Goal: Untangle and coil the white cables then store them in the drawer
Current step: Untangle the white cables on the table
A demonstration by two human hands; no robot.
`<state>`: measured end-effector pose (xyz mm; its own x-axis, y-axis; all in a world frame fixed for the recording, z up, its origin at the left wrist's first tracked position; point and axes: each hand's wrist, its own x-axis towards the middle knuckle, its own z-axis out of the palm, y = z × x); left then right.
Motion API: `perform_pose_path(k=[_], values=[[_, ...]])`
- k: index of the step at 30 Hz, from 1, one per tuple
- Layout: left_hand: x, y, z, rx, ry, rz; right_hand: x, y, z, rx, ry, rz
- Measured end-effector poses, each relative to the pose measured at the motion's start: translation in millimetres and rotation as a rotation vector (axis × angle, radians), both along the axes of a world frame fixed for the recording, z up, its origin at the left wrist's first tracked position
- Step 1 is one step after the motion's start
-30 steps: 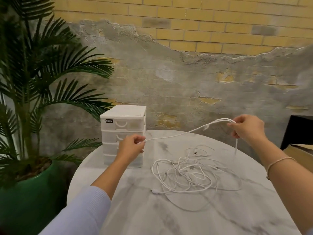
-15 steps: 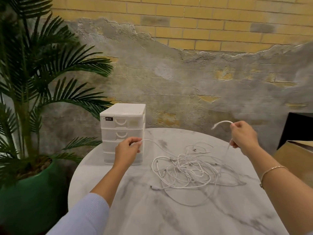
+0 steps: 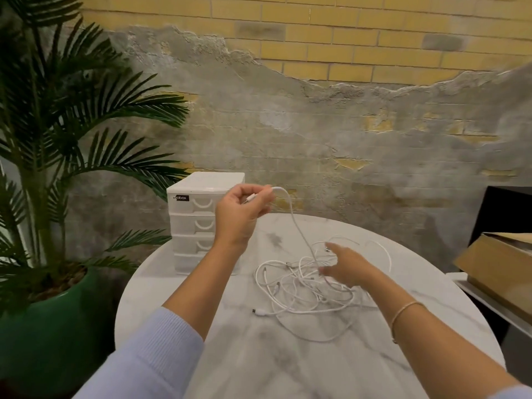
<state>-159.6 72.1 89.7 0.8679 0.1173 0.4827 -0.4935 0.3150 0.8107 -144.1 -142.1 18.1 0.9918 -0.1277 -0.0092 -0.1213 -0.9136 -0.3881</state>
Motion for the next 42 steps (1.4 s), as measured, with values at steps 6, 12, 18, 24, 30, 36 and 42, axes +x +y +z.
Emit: perform_pose_path(k=[6, 12, 18, 24, 30, 36, 42], values=[[-5, 2, 29, -0.441, 0.029, -0.153, 2, 16, -27, -0.149, 0.099, 0.035], [6, 35, 27, -0.669, 0.130, -0.203, 0, -22, -7, -0.241, -0.059, -0.207], [14, 57, -7, -0.600, 0.345, -0.136, -4, -31, 66, 0.164, -0.318, -0.452], [14, 37, -40, -0.063, 0.401, -0.119, -22, -2, 133, 0.292, -0.588, -0.064], [20, 17, -70, 0.302, 0.380, 0.000, -43, 5, 154, 0.158, -0.677, 0.010], [17, 10, -97, 0.395, 0.428, 0.031, -53, -41, 139, -0.266, -0.383, -0.213], [0, -12, -101, 0.314, 0.437, -0.086, -86, -53, 90, -0.623, 0.401, -0.210]])
